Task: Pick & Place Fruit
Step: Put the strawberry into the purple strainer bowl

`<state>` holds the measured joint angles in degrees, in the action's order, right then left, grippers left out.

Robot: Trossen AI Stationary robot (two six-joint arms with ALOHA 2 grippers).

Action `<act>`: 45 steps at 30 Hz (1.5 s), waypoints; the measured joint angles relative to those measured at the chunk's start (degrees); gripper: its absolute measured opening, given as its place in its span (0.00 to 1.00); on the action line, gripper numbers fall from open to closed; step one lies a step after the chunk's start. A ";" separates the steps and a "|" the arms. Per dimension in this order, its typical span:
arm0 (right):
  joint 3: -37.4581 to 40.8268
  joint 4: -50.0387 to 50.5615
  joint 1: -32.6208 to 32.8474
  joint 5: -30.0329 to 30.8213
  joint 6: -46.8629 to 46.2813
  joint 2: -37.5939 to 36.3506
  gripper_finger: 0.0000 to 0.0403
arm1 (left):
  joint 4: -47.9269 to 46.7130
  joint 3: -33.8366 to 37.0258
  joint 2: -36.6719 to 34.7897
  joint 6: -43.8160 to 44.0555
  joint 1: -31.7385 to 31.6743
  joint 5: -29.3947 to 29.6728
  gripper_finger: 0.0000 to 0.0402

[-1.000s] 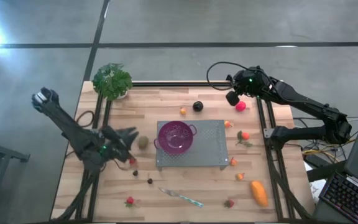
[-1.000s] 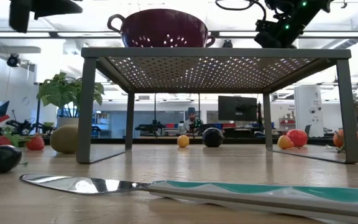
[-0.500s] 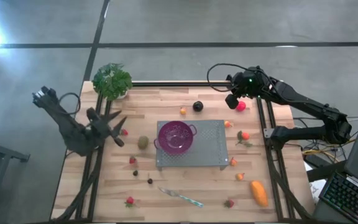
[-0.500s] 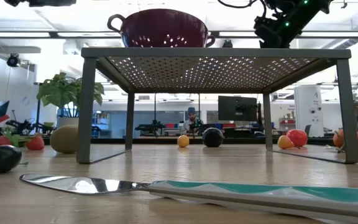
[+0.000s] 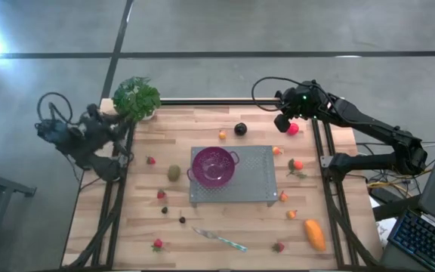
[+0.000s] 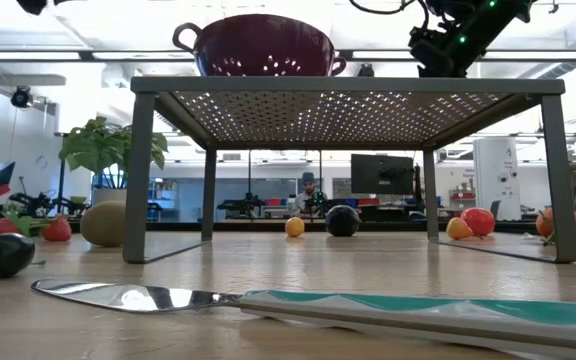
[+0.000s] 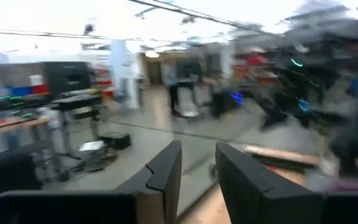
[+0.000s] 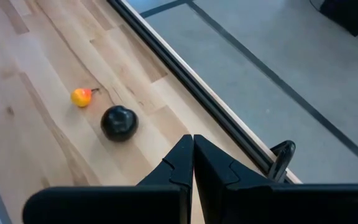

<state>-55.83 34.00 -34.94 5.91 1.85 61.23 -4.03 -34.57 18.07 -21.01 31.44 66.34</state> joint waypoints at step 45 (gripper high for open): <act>-12.41 5.43 -3.52 -6.54 4.20 4.63 0.02 | -60.77 -9.78 25.71 37.08 -43.81 -60.19 0.23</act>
<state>-68.25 39.44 -38.46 -0.63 6.05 65.87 -64.80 -44.35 43.78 16.07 -12.37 6.15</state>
